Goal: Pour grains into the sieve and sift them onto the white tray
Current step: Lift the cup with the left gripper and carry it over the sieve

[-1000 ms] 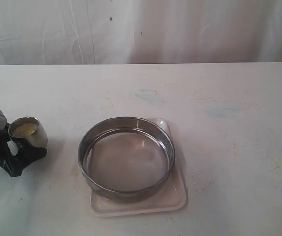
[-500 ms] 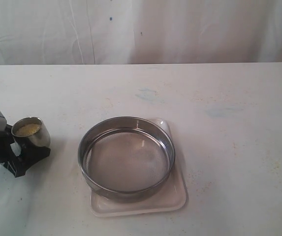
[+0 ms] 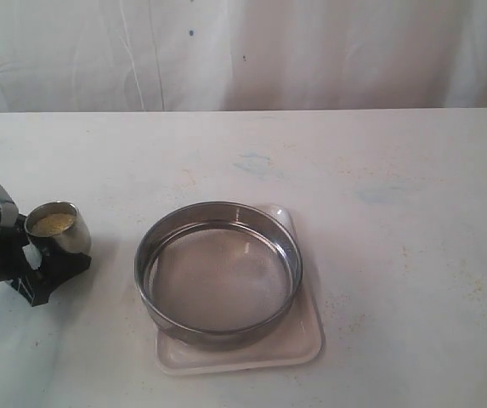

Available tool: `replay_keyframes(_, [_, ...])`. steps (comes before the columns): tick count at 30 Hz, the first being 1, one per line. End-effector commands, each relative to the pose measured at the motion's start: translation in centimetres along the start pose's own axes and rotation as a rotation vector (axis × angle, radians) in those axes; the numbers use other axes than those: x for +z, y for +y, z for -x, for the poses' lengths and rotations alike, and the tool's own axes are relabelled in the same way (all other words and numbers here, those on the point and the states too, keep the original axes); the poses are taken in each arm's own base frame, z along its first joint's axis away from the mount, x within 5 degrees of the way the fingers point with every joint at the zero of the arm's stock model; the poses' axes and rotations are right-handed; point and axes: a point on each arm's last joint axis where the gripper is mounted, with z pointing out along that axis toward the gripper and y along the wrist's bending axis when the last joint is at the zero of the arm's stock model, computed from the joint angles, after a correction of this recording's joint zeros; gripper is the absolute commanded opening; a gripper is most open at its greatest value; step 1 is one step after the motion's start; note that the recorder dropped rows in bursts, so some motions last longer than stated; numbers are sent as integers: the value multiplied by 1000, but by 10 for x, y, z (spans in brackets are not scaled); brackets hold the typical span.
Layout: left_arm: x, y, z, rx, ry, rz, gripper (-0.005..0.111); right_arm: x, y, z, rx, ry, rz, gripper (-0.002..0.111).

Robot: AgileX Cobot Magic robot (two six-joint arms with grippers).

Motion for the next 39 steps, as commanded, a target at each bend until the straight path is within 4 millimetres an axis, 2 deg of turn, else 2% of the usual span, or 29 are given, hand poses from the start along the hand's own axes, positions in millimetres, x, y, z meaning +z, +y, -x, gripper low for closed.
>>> replay_keyframes(1, [5,-6,12,23,-35,-13,0,0,0,1,-7,-8,-6,0])
replay_keyframes(20, [6,-5,19,31,-55,25,0,0,0,1,-7,-8,-6,0])
replay_keyframes(23, [1,-2,32,57,-81,54,0,0,0,1,-7,-8,-6,0])
replay_keyframes(29, [-10,0,75,87,-170,78,0,0,0,1,-7,-8,-6,0])
replay_keyframes(32, [-8,-10,94,139,-202,40,0,0,0,1,-7,-8,-6,0])
replay_keyframes(39, [2,-41,122,226,-252,-60,0,0,0,1,-7,-8,-6,0])
